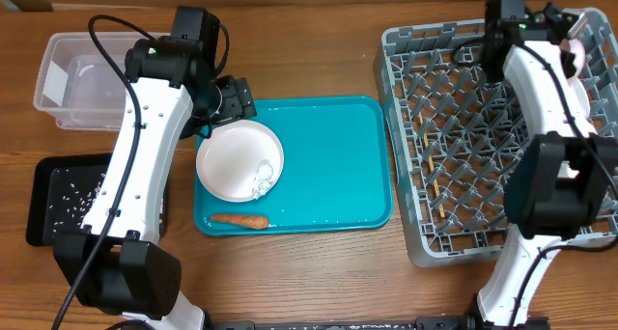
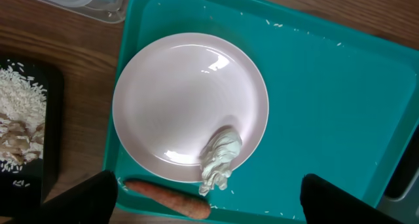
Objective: Sort waste into correct bins and load items into the dishwasher
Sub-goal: 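Carry the pink bowl into the rack's upper area with the right gripper, then pick the tissue off the pink plate with the left gripper into the clear bin, then grasp the pink plate rim with the right gripper and lift it, then stand the pink plate upright in the rack's left slots, then reach the left gripper to the carrot on the teal tray and grasp it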
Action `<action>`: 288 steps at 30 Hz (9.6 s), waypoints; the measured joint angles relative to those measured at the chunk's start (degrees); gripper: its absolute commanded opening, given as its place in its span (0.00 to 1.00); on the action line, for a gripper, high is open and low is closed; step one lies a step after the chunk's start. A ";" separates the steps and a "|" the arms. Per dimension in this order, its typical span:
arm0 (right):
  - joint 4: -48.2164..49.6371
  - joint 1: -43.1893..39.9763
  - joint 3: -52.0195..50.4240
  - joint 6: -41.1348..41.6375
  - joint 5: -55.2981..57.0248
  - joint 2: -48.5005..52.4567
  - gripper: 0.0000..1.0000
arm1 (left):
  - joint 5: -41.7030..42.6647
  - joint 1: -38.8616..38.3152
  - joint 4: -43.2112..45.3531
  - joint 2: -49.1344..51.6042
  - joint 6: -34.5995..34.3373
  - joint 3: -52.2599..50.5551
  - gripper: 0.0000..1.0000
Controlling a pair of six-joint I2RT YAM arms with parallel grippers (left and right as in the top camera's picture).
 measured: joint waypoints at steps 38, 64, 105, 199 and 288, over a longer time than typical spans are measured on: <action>-15.13 8.22 5.29 -4.55 -38.93 -8.07 0.63 | 2.21 -1.51 0.13 -0.02 -0.70 -0.96 0.94; -15.89 2.12 6.45 -9.27 -52.41 -13.07 0.62 | -4.24 -11.41 20.35 0.00 -4.55 -28.00 0.82; -16.26 2.12 6.45 -10.49 -52.43 -13.07 0.61 | -9.07 12.90 19.47 6.21 -4.04 2.62 0.04; -18.34 24.92 15.41 -11.56 -45.31 -10.08 0.04 | -4.50 22.97 -11.78 2.69 0.31 12.09 1.00; -14.75 -6.88 0.00 -10.54 -62.55 -28.74 0.94 | 9.81 -4.70 10.56 2.69 -37.97 -33.62 1.00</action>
